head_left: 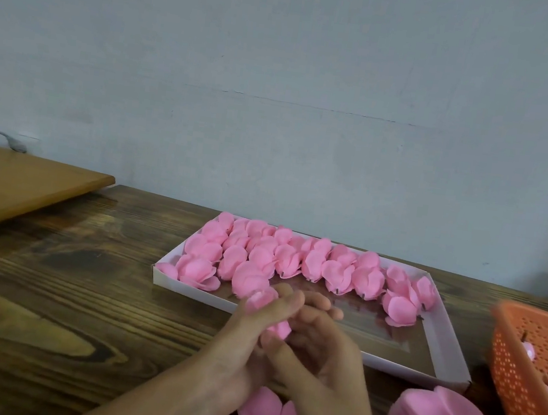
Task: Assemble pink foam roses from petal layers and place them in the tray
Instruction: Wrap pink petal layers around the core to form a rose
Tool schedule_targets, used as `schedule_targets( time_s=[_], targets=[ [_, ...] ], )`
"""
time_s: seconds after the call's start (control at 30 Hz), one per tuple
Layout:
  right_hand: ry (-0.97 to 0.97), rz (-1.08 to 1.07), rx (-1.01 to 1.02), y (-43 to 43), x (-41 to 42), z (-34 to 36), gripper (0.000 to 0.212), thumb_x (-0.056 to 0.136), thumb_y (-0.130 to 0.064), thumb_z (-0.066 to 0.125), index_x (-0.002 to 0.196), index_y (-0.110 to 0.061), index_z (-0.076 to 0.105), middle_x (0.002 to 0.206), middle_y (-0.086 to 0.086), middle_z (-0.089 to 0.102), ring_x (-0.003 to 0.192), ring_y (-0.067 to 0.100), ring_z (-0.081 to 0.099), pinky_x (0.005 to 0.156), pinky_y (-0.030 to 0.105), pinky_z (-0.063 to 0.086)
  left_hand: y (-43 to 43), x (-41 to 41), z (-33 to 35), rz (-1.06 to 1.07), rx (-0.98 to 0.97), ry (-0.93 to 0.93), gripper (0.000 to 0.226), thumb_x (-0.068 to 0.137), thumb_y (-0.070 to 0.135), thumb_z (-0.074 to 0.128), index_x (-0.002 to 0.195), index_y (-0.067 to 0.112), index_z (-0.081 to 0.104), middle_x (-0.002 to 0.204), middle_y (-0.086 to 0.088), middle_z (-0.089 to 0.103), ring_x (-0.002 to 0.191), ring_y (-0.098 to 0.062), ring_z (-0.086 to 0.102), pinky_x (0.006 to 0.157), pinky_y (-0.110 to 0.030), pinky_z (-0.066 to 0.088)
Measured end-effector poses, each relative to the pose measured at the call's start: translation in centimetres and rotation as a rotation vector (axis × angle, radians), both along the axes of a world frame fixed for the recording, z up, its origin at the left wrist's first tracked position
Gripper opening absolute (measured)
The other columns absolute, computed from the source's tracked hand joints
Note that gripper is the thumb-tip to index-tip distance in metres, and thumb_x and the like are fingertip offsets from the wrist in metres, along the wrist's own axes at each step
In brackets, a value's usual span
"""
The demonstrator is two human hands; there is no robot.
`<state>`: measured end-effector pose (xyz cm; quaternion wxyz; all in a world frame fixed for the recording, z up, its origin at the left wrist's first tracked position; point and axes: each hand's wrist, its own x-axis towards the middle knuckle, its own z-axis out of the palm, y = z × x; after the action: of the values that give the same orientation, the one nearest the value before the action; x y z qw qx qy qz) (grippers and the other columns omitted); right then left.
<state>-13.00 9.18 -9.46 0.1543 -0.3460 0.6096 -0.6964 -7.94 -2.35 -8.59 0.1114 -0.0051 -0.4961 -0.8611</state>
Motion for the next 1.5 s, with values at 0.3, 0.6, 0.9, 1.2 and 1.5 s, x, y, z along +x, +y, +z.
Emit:
schedule_targets(
  time_s=[0.3,0.6,0.9,1.2,1.5],
  targets=[
    [-0.411,0.257,-0.094,-0.8,-0.3,0.3,0.01,0.09,-0.005,0.071,0.096,-0.003,0.077,0.083,0.015,0.069,0.078,0.022,0.068,0.064,0.032,0.054,-0.7,-0.1,0.4,0.005,-0.109,0.181,0.044,0.078,0.037,0.092,0.066,0.012,0.057,0.099,-0.015,0.069,0.107,-0.031,0.073,0.058,-0.022,0.044],
    [-0.506,0.34,-0.16,-1.1,-0.4,0.4,0.025,0.076,-0.013,0.08,0.1,-0.009,0.08,0.078,0.022,0.064,0.075,0.028,0.067,0.064,0.033,0.055,-0.7,-0.1,0.8,0.073,-0.164,0.209,0.04,0.075,0.037,0.093,0.07,0.015,0.061,0.086,-0.008,0.066,0.109,-0.039,0.068,0.089,-0.05,0.05],
    [-0.617,0.214,-0.09,-2.1,0.1,0.1,0.019,0.071,-0.021,0.089,0.085,-0.012,0.08,0.07,0.016,0.065,0.058,0.027,0.064,0.046,0.033,0.048,-0.4,-0.2,0.8,0.147,-0.231,0.172,0.028,0.085,0.03,0.083,0.066,0.017,0.067,0.079,-0.008,0.068,0.099,-0.037,0.073,0.082,-0.045,0.053],
    [-0.675,0.24,-0.161,-1.8,0.6,0.3,0.015,0.073,-0.014,0.084,0.083,-0.003,0.078,0.068,0.02,0.06,0.055,0.026,0.062,0.045,0.031,0.049,-0.7,-0.4,0.3,0.191,-0.315,0.106,0.029,0.086,0.033,0.082,0.066,0.018,0.066,0.078,-0.006,0.07,0.098,-0.053,0.066,0.084,-0.061,0.032],
    [-0.763,0.179,-0.145,-2.4,1.2,0.5,0.022,0.058,-0.027,0.076,0.077,-0.016,0.079,0.076,0.014,0.07,0.057,0.022,0.069,0.045,0.027,0.051,-0.8,-0.6,0.1,0.207,-0.289,0.17,0.036,0.092,0.025,0.074,0.058,0.022,0.065,0.076,-0.009,0.073,0.104,-0.039,0.075,0.086,-0.042,0.06]
  ],
)
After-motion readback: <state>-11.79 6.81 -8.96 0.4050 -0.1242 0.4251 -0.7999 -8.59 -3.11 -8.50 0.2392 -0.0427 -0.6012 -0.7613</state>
